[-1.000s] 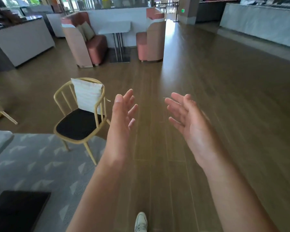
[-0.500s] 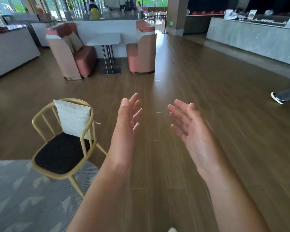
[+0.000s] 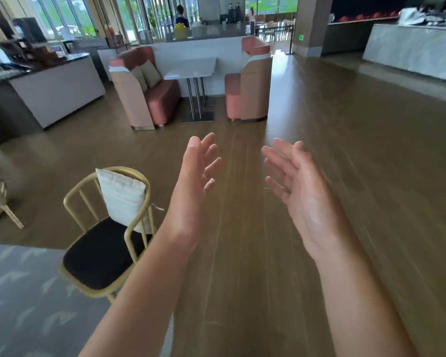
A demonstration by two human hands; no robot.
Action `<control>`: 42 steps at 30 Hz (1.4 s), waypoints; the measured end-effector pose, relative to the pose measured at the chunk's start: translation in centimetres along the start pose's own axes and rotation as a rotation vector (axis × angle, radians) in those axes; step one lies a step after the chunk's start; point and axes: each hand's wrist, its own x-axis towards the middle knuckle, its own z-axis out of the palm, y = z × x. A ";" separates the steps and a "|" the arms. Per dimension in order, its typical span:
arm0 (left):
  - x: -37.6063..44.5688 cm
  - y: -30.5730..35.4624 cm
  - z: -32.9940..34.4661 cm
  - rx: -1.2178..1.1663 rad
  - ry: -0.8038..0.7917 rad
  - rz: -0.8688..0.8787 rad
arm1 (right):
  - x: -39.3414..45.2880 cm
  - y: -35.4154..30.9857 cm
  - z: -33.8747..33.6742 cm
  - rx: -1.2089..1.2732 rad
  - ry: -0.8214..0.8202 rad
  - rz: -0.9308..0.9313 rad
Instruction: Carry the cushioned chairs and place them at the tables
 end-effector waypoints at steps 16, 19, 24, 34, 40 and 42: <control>6.0 -3.5 9.4 -0.005 -0.161 -0.010 | 3.9 -0.6 -8.7 -0.014 0.172 0.010; 6.8 -3.9 10.9 -0.018 -0.205 -0.011 | 4.4 -0.8 -9.9 -0.006 0.211 0.010; 8.9 -4.5 12.3 -0.032 -0.250 -0.022 | 6.3 -0.8 -10.9 0.016 0.262 0.012; 17.2 -7.3 11.3 -0.057 -0.215 -0.086 | 14.8 1.7 -9.7 -0.038 0.250 0.083; 25.3 -9.1 11.2 -0.084 -0.213 -0.120 | 22.1 3.2 -8.8 -0.067 0.256 0.115; 28.1 -9.8 11.0 -0.092 -0.222 -0.129 | 24.9 3.8 -8.3 -0.065 0.288 0.124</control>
